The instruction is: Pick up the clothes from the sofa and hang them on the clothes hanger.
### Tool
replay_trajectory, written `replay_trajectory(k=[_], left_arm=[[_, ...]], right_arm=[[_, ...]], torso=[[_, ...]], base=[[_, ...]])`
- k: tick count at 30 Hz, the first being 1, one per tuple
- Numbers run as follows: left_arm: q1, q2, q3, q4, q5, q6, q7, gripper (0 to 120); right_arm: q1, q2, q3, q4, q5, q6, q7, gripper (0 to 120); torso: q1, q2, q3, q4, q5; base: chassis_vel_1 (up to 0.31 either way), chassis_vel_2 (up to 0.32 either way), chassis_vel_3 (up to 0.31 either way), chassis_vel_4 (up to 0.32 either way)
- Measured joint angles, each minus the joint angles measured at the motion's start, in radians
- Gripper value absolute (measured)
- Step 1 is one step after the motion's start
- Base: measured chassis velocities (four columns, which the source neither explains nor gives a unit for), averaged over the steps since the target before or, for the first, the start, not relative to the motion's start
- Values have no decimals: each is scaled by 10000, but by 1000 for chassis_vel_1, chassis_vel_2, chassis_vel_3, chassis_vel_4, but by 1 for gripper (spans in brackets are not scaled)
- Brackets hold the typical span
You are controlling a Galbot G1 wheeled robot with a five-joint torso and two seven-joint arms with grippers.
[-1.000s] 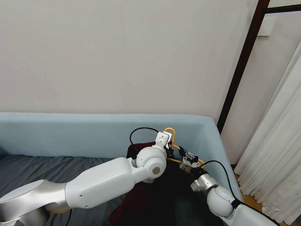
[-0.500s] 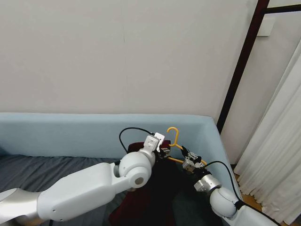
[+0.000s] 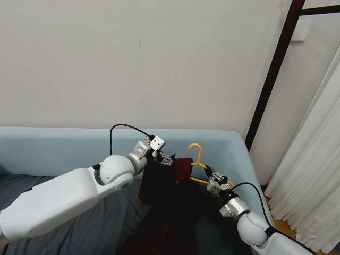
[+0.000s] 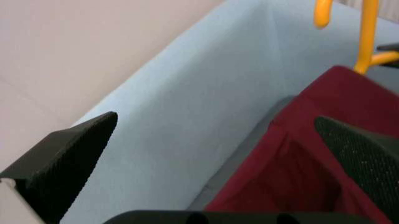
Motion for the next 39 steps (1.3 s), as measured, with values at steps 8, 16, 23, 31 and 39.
replay_trajectory(k=[8, 16, 23, 31, 39], left_arm=[[-2482, -1135, 2112, 3723, -39, -2176, 4053, 106], [-3381, -2033, 2919, 6044, -118, -4047, 7161, 100], [-3813, -2921, 3299, 8338, -605, -5134, 11031, 100], [-3847, -3489, 3499, 9373, -327, -5360, 12140, 100], [-3778, -4177, 3744, 10119, 134, -5555, 12727, 100]], right_arm=[[-162, 99, 221, 44, -16, 221, 220, 5], [-407, 108, 558, 0, -198, 413, 225, 5], [-327, 110, 604, -84, -382, 536, 100, 5], [-205, 172, 486, -139, -416, 560, 99, 5], [-168, 205, 473, -141, -751, 765, 95, 5]], torso=[[1, 0, 1, -4, 3], [1, 0, 0, -3, 5], [0, 0, 0, -2, 4], [0, -1, 0, 0, 5], [1, 0, 0, -2, 4]], base=[[0, 0, 0, 0], [0, 0, 0, 0], [0, 0, 0, 0], [0, 0, 0, 0], [0, 0, 0, 0]])
